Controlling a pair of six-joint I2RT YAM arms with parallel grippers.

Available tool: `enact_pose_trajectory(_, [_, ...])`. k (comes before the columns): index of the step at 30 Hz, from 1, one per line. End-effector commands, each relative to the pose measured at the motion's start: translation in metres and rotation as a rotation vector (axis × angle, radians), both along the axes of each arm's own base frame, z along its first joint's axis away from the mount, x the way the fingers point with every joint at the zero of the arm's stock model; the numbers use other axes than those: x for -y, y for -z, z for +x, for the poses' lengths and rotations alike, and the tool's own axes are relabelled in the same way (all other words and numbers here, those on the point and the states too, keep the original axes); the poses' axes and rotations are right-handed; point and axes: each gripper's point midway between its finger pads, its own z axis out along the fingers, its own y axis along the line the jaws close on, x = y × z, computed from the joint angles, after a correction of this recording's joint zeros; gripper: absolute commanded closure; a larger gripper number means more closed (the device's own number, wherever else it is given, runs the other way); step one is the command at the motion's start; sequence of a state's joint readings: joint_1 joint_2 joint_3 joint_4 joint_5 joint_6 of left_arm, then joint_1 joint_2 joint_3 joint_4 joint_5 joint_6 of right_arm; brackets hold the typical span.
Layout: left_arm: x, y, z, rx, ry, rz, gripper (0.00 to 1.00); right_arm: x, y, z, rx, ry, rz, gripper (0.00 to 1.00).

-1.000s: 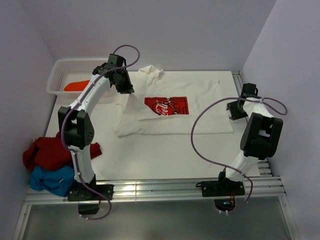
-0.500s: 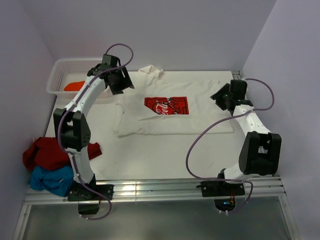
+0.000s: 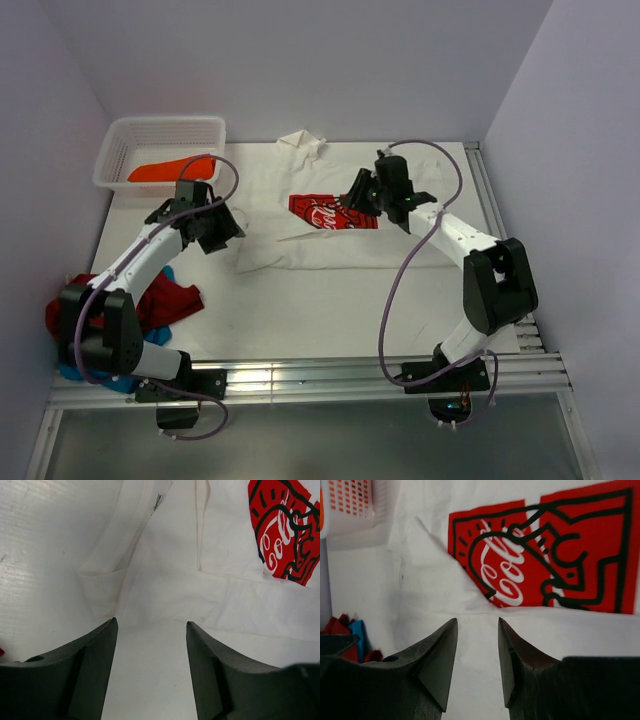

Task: Roll the t-shirts
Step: Fold the tshirt

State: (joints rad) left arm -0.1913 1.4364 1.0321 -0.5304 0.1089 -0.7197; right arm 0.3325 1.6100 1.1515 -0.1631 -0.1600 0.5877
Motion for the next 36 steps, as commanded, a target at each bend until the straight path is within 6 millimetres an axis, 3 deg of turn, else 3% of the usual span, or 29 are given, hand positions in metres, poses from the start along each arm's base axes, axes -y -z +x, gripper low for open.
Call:
enact_pose_trajectory(1, [0.001, -0.005, 0.002, 0.084, -0.029, -0.037, 0.39, -0.039, -0.002, -0.003, 0.019, -0.003, 0.137, 0.55])
enact_pose_trajectory(4, [-0.005, 0.011, -0.009, 0.059, -0.047, -0.019, 0.39, -0.055, 0.009, -0.007, 0.007, 0.084, 0.200, 0.55])
enact_pose_trajectory(5, [-0.006, 0.015, -0.012, 0.055, -0.052, -0.020, 0.38, -0.071, 0.008, -0.012, -0.005, 0.083, 0.229, 0.54])
enact_pose_trajectory(7, [-0.008, 0.026, -0.019, 0.049, -0.065, -0.021, 0.36, -0.070, 0.021, -0.012, -0.051, 0.161, 0.170, 0.54])
enact_pose_trajectory(12, [-0.005, 0.046, -0.026, 0.043, -0.073, -0.050, 0.30, -0.102, 0.013, -0.013, -0.095, 0.137, 0.322, 0.52])
enact_pose_trajectory(13, [-0.004, 0.050, -0.028, 0.050, -0.070, -0.061, 0.30, -0.108, 0.023, -0.013, -0.134, 0.152, 0.328, 0.52])
enact_pose_trajectory(14, [-0.004, 0.052, -0.029, 0.051, -0.076, -0.061, 0.30, -0.115, 0.019, -0.009, -0.130, 0.153, 0.338, 0.53])
enact_pose_trajectory(15, [-0.006, 0.053, -0.030, 0.056, -0.085, -0.058, 0.30, -0.124, 0.029, -0.013, -0.158, 0.151, 0.327, 0.53])
enact_pose_trajectory(16, [-0.007, 0.053, -0.029, 0.067, -0.092, -0.054, 0.30, -0.130, 0.028, -0.012, -0.168, 0.167, 0.347, 0.53])
enact_pose_trajectory(28, [-0.006, 0.072, -0.030, 0.096, -0.100, -0.076, 0.26, -0.163, 0.034, -0.024, -0.186, 0.267, 0.335, 0.50])
enact_pose_trajectory(32, [-0.006, 0.089, -0.029, 0.057, -0.102, -0.067, 0.27, -0.170, 0.045, -0.026, -0.206, 0.281, 0.310, 0.50])
enact_pose_trajectory(36, [-0.007, 0.093, -0.023, 0.068, -0.124, -0.066, 0.31, -0.172, 0.049, -0.024, -0.211, 0.317, 0.307, 0.52])
